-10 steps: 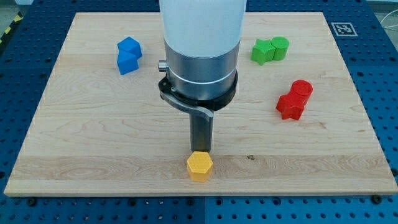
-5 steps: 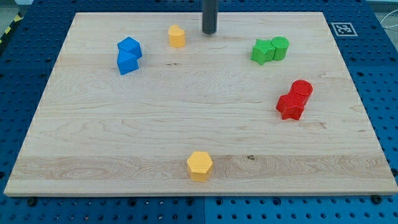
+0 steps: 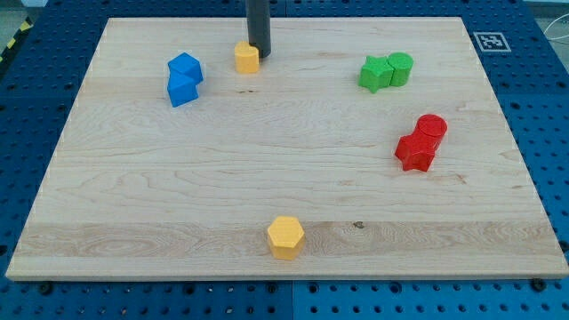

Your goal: Move yellow heart towards blue cube

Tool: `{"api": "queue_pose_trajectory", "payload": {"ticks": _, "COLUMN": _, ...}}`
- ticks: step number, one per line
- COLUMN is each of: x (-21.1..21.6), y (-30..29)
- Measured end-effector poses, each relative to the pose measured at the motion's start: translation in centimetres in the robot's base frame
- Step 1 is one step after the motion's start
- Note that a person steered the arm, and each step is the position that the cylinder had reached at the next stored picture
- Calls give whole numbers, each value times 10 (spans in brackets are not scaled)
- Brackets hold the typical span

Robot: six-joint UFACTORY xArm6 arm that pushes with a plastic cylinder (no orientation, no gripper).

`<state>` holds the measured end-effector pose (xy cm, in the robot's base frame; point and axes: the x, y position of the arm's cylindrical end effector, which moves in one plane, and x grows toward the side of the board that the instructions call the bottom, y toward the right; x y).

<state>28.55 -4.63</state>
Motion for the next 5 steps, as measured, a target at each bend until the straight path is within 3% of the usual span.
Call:
{"api": "queue_pose_trajectory", "payload": {"ticks": 1, "x": 18, "y": -12}}
{"api": "queue_pose_trajectory", "payload": {"ticks": 3, "x": 6, "y": -70}}
{"api": "queue_pose_trajectory", "payload": {"ticks": 5, "x": 24, "y": -50}}
